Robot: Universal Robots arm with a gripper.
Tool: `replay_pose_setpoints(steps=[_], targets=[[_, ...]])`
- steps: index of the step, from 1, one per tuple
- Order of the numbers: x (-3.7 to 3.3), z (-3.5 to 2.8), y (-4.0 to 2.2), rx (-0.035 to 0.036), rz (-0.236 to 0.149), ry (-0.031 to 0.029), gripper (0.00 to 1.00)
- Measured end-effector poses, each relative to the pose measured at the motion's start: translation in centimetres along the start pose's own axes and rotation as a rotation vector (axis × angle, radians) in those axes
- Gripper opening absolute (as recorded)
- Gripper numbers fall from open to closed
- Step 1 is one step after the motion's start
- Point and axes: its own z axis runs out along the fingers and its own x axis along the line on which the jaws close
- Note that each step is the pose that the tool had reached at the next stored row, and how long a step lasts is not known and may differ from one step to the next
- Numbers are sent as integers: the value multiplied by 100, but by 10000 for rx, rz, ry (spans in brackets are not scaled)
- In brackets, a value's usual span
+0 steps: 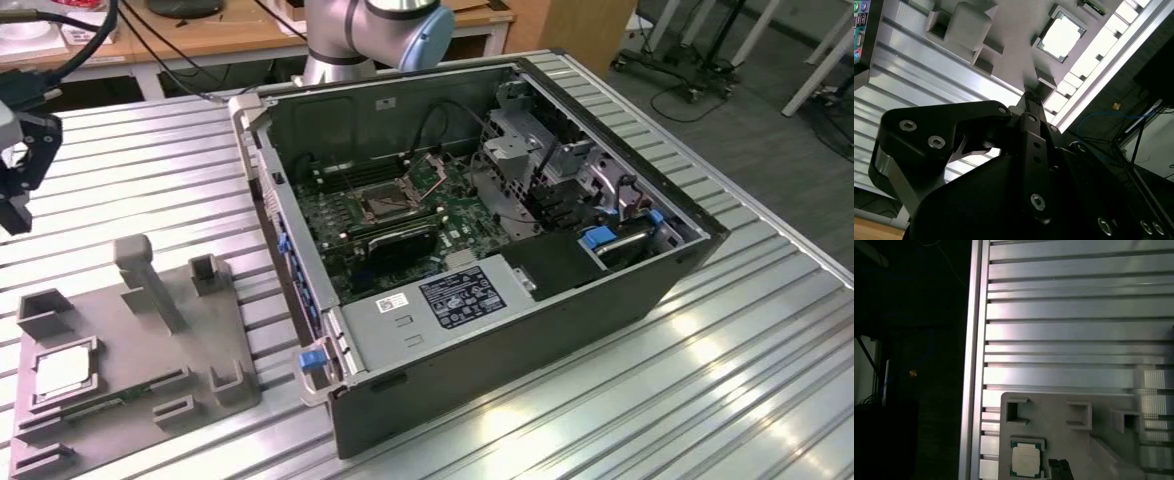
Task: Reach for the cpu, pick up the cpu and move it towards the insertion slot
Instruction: 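Reach for the cpu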
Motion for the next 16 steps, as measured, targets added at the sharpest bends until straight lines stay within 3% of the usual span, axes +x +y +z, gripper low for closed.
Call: replay_pose_setpoints(steps=[13,15,16], targets=[[63,5,-153,1,-7,2,11],[64,9,-167,0,-8,0,24],[65,13,-170,0,-7,-1,24]])
